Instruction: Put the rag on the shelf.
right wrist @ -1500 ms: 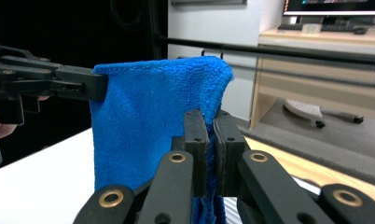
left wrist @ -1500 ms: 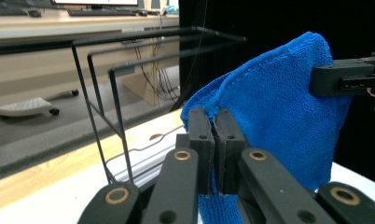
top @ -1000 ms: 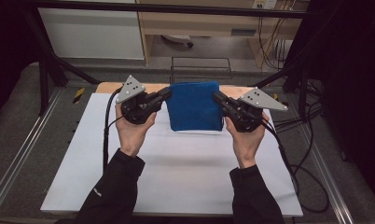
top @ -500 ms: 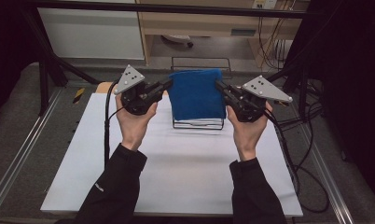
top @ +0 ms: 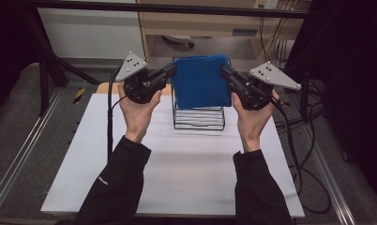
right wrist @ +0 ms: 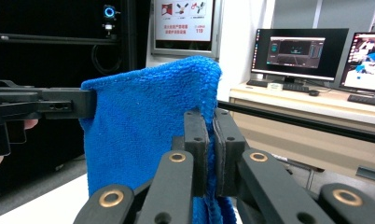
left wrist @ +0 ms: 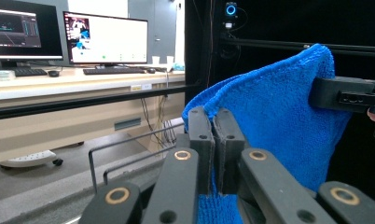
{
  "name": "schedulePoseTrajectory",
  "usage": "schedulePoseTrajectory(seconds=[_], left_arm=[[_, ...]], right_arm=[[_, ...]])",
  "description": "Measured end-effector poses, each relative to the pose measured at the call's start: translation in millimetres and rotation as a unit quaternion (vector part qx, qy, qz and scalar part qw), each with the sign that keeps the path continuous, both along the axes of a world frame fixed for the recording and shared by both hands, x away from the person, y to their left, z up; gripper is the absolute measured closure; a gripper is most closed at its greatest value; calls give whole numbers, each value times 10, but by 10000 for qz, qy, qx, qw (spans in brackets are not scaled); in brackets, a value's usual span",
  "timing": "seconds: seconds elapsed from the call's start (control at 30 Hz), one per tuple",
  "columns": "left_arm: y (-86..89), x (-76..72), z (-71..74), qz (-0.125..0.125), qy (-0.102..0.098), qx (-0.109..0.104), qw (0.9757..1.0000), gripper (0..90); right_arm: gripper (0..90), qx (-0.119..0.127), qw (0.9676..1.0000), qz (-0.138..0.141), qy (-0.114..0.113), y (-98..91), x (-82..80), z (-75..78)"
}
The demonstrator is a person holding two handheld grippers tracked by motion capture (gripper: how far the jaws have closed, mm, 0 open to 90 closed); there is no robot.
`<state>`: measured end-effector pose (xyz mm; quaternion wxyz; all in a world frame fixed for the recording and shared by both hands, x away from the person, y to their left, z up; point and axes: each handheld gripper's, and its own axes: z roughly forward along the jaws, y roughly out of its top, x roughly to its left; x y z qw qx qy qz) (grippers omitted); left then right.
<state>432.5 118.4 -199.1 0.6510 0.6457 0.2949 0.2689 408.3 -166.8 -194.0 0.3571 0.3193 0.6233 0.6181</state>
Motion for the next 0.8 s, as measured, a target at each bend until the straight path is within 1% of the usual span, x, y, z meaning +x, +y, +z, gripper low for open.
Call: schedulePoseTrajectory(seconds=[0.23, 0.37, 0.43, 0.57, 0.67, 0.77, 0.8], left_arm=[[-48, 54, 155, 30, -126, -9, 9999, 875], [-70, 90, 224, 37, -185, -27, 9998, 875], [-81, 121, 265, 61, -200, -31, 9998, 875], [-103, 177, 327, 85, -230, -142, 9996, 875], [-106, 230, 359, 105, -253, -100, 9996, 875], [-106, 294, 406, 131, -265, -151, 9994, 875], [-107, 314, 423, 138, -265, -135, 9995, 875]], right_arm=[[865, 20, 9999, -53, -91, -26, 54, 135], [865, 94, 9998, -83, -155, -43, 89, 197], [865, 136, 9997, -91, -194, -53, 129, 239], [865, 158, 9996, -115, -220, -52, 166, 278], [865, 153, 9995, -142, -249, -53, 216, 325], [865, 129, 9994, -151, -274, -48, 257, 360], [865, 144, 9994, -151, -278, -45, 279, 372]])
